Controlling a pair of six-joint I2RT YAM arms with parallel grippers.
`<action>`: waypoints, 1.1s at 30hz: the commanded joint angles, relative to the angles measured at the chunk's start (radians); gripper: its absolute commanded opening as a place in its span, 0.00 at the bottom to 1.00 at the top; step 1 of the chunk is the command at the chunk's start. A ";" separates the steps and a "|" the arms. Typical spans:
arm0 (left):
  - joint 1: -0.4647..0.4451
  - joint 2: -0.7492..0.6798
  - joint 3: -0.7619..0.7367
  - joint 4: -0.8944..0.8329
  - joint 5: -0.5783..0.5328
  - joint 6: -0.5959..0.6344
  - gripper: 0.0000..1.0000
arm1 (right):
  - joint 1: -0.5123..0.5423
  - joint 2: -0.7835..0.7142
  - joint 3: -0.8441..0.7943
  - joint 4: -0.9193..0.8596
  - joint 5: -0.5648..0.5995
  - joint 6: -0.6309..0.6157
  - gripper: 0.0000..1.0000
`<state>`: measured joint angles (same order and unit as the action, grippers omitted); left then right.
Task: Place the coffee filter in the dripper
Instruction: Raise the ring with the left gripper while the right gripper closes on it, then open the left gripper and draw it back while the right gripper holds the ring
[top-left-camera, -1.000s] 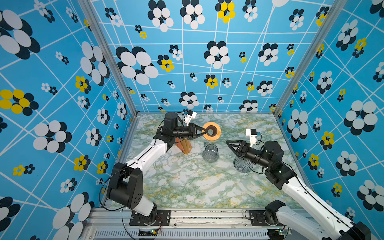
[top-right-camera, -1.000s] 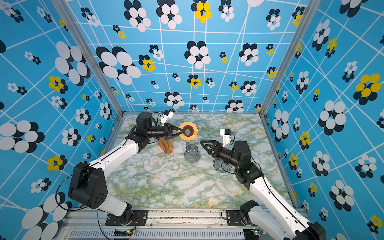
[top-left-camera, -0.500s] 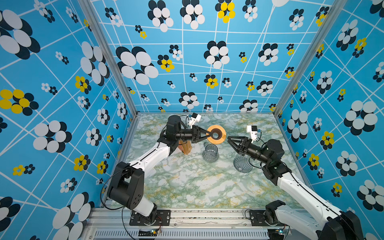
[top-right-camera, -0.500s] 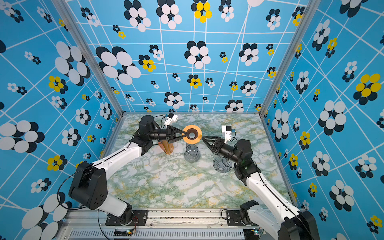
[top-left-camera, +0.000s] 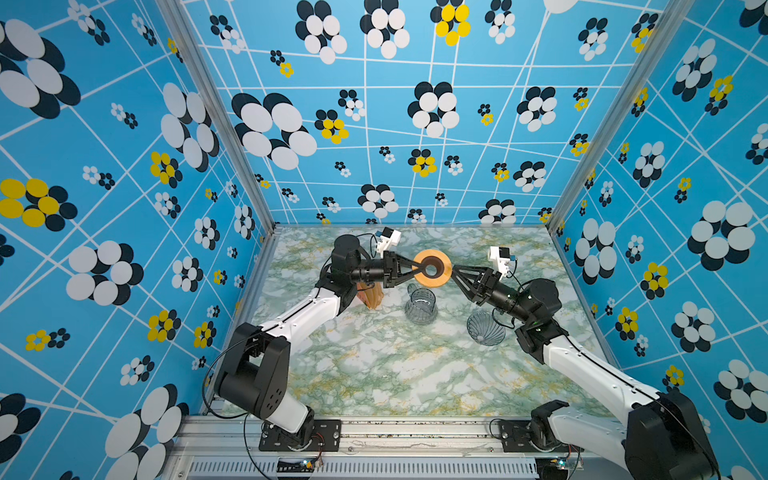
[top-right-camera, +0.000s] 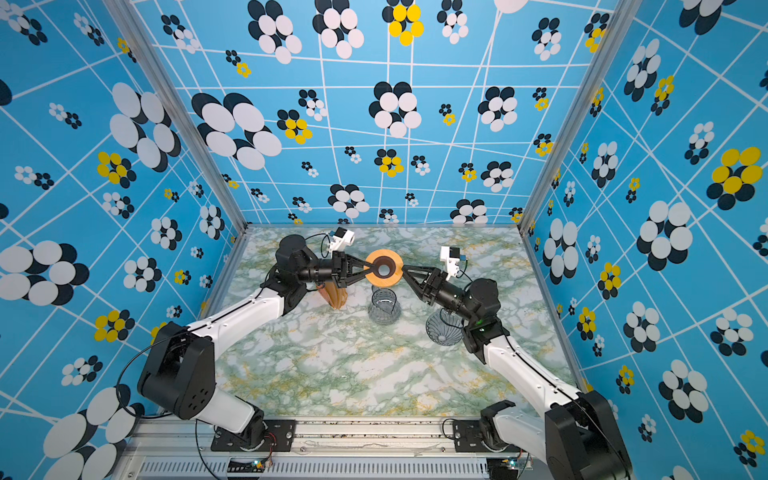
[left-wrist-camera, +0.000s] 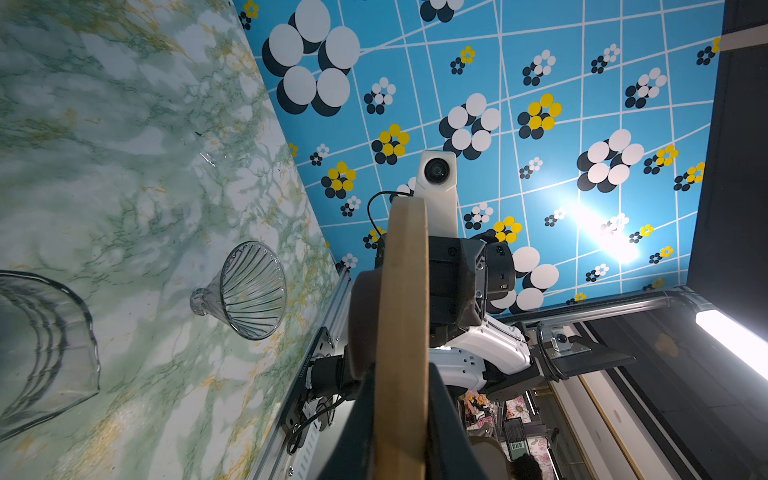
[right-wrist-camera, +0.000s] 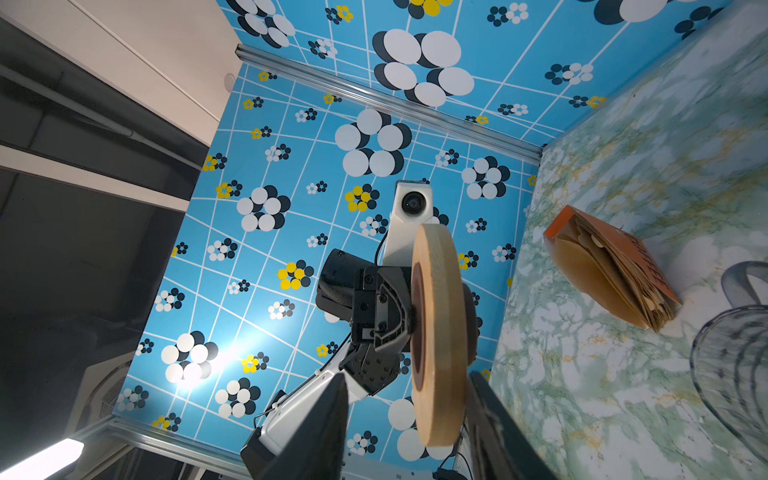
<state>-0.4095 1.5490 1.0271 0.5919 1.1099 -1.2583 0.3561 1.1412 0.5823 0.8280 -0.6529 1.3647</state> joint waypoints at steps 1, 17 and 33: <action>-0.009 -0.033 -0.003 0.049 0.004 -0.002 0.10 | 0.010 -0.004 -0.005 0.053 0.006 0.001 0.47; -0.043 -0.004 0.002 0.047 0.024 -0.020 0.11 | 0.055 0.035 0.019 0.043 0.039 -0.025 0.28; -0.037 -0.013 0.038 -0.198 0.009 0.167 0.20 | 0.055 0.030 0.021 0.000 0.047 -0.039 0.13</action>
<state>-0.4454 1.5482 1.0328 0.5217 1.1069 -1.2037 0.4038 1.1736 0.5823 0.8139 -0.6266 1.3460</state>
